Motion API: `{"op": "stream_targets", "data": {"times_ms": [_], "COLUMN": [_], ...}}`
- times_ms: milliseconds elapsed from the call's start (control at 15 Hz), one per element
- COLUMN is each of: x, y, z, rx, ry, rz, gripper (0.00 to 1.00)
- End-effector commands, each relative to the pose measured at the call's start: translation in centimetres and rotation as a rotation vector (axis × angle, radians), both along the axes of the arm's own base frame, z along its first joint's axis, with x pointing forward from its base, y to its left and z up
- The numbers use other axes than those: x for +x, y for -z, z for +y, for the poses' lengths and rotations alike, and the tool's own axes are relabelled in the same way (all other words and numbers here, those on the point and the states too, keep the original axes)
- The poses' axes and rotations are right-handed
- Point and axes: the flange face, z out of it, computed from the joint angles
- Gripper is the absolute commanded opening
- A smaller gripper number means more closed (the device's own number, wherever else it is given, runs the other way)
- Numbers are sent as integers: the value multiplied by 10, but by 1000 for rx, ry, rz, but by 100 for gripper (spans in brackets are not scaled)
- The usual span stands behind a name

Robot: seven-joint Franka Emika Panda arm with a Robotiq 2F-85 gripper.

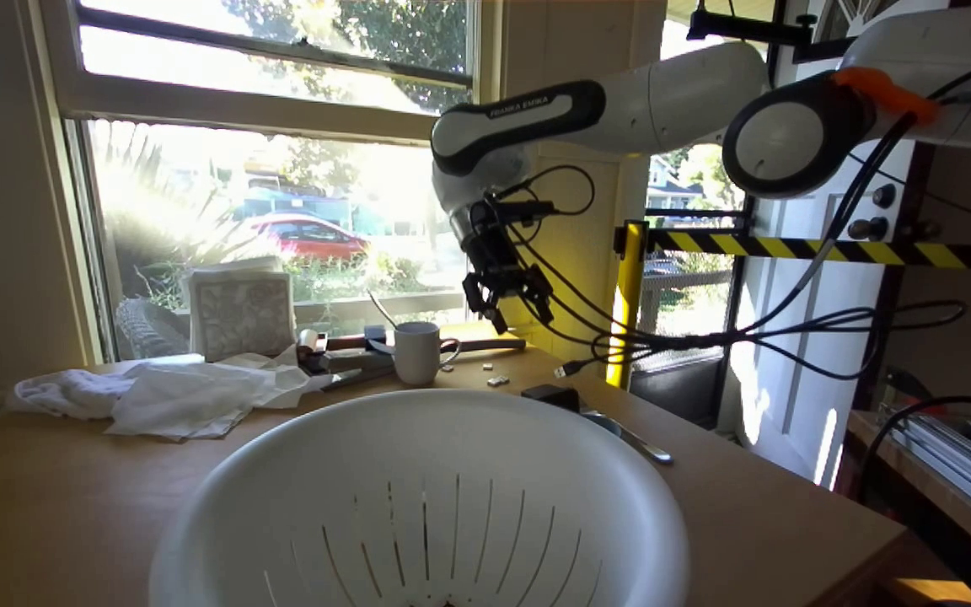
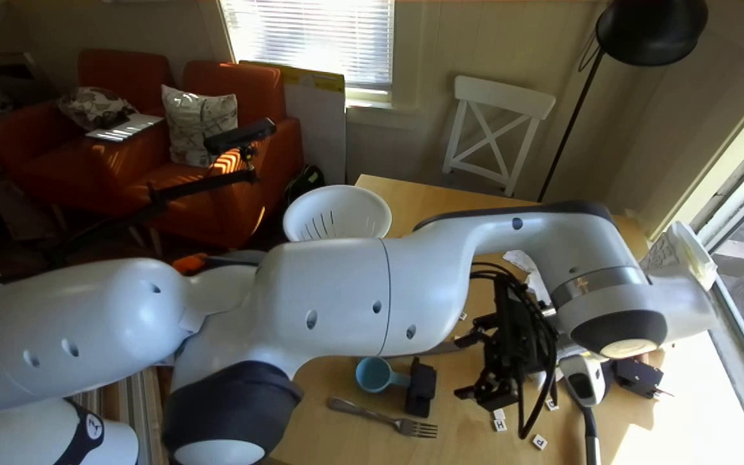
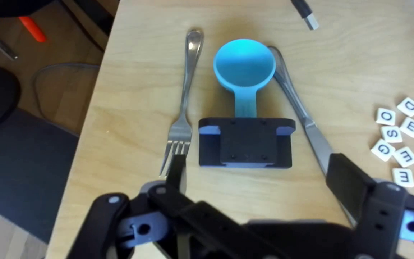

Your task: Pick up the blue spoon and drop the letter blocks on it into the colander

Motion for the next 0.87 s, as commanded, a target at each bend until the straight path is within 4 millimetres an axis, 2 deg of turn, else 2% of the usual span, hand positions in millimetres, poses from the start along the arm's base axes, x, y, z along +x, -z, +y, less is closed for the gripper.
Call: {"op": "stream_targets", "data": {"times_ms": [0,200,467,533,667,800], "x": [5,-2,-16,-7,-11,-12], "y": [-72,-118,-158,-143,-155,-156], "z": [-11,-18,-27,-22,-27,-29], "rx": [-151,-146,7,-61,-31,-23], "ry": [-97,-259,-421,-357,-395,-404], "rz": [-58,-86,-172,-150,-173,-179], "gripper": [100,100,100,100,100,100]}}
